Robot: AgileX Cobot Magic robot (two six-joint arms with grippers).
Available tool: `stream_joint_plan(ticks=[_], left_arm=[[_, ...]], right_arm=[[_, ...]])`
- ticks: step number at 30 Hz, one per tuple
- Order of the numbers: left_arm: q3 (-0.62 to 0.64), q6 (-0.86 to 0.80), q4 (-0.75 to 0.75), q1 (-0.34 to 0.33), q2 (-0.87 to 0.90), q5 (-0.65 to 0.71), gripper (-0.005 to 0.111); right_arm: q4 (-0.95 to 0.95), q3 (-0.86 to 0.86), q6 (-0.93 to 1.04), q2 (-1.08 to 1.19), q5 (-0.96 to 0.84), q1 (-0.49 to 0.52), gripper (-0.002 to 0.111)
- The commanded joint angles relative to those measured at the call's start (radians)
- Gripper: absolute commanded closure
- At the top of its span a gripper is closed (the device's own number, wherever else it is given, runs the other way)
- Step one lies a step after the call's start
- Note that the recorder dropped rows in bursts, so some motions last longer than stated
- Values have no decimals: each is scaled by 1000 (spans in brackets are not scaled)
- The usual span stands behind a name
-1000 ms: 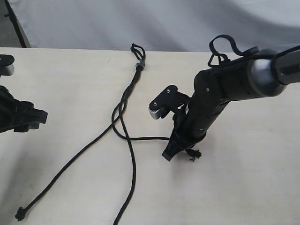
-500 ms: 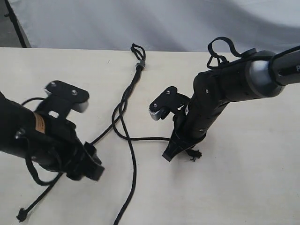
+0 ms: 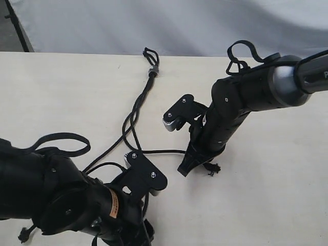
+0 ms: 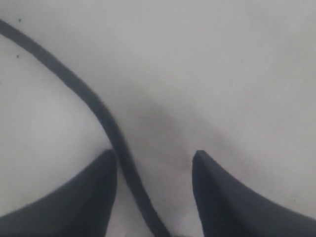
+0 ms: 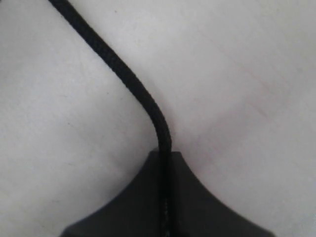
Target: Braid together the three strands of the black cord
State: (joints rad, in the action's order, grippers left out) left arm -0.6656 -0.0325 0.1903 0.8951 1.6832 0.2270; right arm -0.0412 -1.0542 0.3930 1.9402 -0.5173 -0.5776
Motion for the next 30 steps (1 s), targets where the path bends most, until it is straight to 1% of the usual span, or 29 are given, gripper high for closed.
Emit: stream_joint_plan(ticks=[1, 3, 5, 12, 15, 16, 18, 22, 27, 30], left_arm=[[6, 10, -2, 3, 37, 1, 73], [6, 10, -2, 3, 36, 49, 92], [6, 10, -2, 3, 36, 84, 107], [7, 10, 2, 8, 36, 167, 106], [22, 10, 19, 48, 36, 155, 106], [43, 12, 41, 84, 36, 134, 106], [72, 33, 53, 114, 36, 114, 106], [119, 54, 53, 116, 36, 82, 106], [135, 55, 53, 116, 36, 68, 106], [135, 55, 53, 116, 36, 68, 106]], right_arm=[[5, -5, -5, 1, 5, 6, 109], [5, -5, -5, 1, 5, 6, 109], [5, -5, -7, 1, 5, 6, 109], [-16, -5, -16, 1, -38, 6, 109], [-21, -3, -33, 1, -55, 6, 109], [-21, -3, -35, 1, -69, 6, 109], [-21, -3, -35, 1, -72, 6, 109], [-21, -3, -35, 1, -93, 6, 109], [-21, -3, -35, -46, -170, 6, 109], [34, -3, -42, -74, -146, 6, 109]])
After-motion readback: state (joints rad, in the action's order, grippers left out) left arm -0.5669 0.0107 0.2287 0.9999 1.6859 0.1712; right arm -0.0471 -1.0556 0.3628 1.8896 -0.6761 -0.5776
